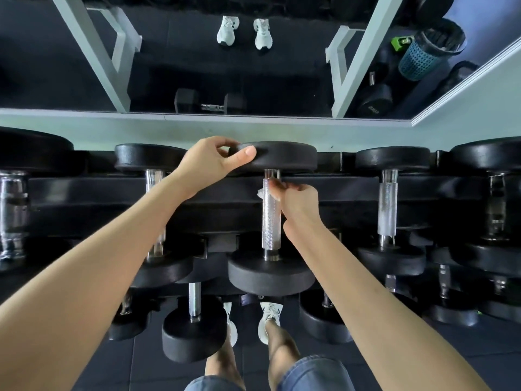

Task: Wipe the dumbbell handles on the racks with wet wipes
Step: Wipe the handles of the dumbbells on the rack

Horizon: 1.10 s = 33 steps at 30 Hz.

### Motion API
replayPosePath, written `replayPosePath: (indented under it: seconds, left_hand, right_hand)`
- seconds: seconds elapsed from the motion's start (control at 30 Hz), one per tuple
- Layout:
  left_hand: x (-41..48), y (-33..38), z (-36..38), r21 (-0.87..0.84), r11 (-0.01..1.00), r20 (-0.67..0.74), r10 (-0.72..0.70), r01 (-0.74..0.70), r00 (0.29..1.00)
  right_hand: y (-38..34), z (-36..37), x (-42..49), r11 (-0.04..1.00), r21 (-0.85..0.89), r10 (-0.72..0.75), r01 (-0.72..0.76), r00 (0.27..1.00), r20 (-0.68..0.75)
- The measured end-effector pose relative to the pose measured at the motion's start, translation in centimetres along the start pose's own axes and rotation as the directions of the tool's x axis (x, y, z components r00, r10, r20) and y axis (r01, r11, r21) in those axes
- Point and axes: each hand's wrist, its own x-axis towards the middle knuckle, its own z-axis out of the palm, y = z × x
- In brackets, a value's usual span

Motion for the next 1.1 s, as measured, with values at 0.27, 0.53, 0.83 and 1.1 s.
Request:
replayPosePath:
  seconds: [0.27,0.53,0.83,1.1]
  left_hand:
    - [0.3,3.5,1.7,0.243,0.969,-0.046,-0.022,0.032,0.999]
    - [0.1,2.9,1.4,0.147,0.985,-0.050,-0.078,0.085,0.996]
    - [-0.3,3.1,1.6,0.077,0.992,-0.067,-0.090,0.095,0.994]
    - [-0.5,3.1,1.7,0.088,0.993,-0.080,-0.074,0.081,0.994]
  right_hand:
    - [0.9,-0.7,-1.7,0.808,-0.456,-0.411,0.373,0.912,0.019]
    - [0.5,-0.4,-0.5,0.824,-0.448,-0.438,0.348,0.892,-0.114]
    - [2.5,-2.4,-1.4,0.890,-0.339,-0.348,0.306,0.935,-0.069]
    - [-0.1,-2.5,0.4,0.946,-0.225,-0.244,0.232,0.969,-0.028]
